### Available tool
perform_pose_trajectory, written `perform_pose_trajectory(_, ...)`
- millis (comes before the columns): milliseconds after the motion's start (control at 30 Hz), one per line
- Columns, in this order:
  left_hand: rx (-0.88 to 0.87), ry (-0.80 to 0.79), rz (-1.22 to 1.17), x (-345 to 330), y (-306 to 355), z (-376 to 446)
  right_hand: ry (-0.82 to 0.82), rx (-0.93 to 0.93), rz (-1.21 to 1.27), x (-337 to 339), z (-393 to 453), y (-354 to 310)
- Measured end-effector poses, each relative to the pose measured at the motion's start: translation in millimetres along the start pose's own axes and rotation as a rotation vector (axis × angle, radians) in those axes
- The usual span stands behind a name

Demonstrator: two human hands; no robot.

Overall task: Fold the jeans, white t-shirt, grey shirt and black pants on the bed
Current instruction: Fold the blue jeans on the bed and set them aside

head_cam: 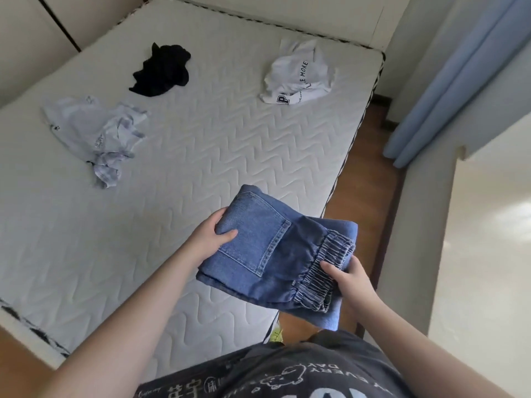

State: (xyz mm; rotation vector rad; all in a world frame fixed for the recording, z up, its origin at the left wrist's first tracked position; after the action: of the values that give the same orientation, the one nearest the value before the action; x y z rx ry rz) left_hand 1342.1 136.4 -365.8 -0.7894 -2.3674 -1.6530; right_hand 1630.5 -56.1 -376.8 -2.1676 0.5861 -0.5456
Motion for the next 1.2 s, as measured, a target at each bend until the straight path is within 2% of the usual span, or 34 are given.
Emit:
perform_pose_trajectory(267,0.216,0.044,0.144,-6.4,-6.5,77.7,-0.133,-0.191,0.016,-32.2,82.1,-26.2)
perform_pose_trajectory(600,0.223,0.14,0.286,-16.6,-1.3,145.1,-0.273,-0.4,-0.044,-65.1,170.3,-36.2)
perform_pose_trajectory(867,0.22,0.202,0.39,-13.1,-79.0,180.0,-0.298,-0.487,-0.134,-125.7,228.2,31.9)
perform_pose_trajectory(1000,0.222,0.238,0.401,-5.4,-113.7,200.5,-0.288,-0.525,-0.06,-158.5,238.1,62.3)
perform_pose_trajectory(1200,0.173,0.13,0.431,-7.5,-156.7,248.9,-0.189,-0.553,-0.008,-164.9,255.2,117.7)
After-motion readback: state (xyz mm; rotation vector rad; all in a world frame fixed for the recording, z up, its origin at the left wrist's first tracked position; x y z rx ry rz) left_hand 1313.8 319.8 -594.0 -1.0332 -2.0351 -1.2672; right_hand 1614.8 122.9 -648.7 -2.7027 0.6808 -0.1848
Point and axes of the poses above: each hand's wrist, its own z-axis towards the middle knuckle, its own x-axis out of the back of the hand, y = z × x, the point moved 3 cm from there along z, towards the middle knuckle, and after that the axes turned 12 degrees about y, right-handed, at the moved point
